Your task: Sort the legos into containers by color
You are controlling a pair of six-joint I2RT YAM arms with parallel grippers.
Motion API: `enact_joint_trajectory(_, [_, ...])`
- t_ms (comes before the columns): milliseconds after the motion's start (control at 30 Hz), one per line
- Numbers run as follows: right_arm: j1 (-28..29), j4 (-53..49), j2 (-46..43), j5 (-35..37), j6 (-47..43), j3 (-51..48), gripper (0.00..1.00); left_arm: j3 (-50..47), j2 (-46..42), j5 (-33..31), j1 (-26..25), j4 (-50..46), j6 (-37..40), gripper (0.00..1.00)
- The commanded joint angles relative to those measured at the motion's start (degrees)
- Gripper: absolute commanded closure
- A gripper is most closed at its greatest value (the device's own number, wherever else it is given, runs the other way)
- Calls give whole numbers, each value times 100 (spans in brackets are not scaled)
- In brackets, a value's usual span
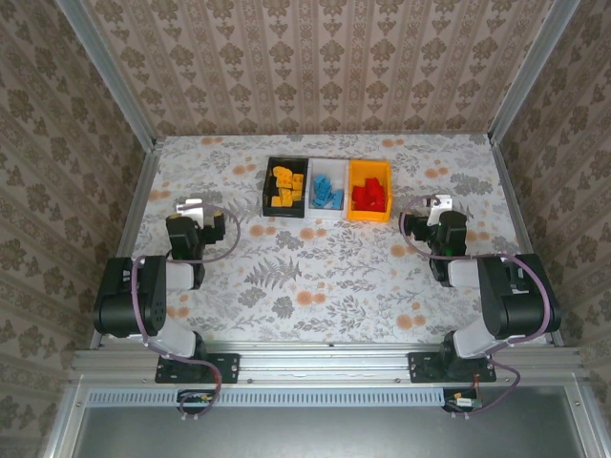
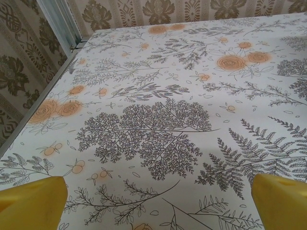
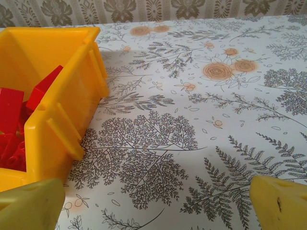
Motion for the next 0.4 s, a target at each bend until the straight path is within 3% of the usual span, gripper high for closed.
enact_joint_trajectory(0, [29,171,46,38,-75,42,0,48,-12,-52,-6,-75,-21,0])
enact_joint_trajectory(367, [74,178,32,130,-103,29,0,48,-6,-52,-6,-70,-22,0])
